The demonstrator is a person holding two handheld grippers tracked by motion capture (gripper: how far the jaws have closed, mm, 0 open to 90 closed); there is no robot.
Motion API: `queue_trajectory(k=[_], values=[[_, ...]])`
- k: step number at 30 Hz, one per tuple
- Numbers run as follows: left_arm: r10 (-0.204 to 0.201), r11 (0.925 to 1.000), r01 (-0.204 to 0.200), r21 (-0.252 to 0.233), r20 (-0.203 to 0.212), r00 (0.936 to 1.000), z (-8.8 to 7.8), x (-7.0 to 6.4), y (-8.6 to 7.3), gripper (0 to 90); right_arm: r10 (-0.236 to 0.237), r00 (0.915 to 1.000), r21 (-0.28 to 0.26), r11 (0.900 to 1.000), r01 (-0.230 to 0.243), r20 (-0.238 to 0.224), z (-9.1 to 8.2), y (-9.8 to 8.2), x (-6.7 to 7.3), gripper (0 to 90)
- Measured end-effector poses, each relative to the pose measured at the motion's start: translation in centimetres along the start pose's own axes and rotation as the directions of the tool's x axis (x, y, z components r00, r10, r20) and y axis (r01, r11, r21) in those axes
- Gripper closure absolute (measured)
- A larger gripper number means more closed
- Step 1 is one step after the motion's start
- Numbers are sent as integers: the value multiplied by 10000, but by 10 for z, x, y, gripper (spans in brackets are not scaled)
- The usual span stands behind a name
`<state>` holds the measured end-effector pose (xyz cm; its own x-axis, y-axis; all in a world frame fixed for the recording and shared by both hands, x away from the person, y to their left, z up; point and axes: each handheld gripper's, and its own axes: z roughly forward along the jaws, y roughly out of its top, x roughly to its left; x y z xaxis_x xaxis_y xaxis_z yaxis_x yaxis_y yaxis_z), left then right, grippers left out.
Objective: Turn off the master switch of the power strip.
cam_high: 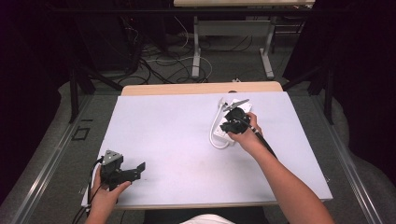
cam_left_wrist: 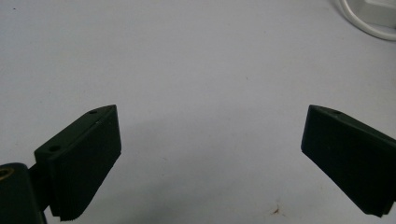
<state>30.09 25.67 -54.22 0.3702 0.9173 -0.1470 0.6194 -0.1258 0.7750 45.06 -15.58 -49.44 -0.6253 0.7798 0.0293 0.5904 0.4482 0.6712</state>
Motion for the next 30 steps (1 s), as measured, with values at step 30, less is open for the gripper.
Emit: queue_trajectory(k=[30], values=[[-84,10000,84,-12,0,10000,1,1,0,54,1616,9852,1031,9806,-1669,577,29,5,5,900]])
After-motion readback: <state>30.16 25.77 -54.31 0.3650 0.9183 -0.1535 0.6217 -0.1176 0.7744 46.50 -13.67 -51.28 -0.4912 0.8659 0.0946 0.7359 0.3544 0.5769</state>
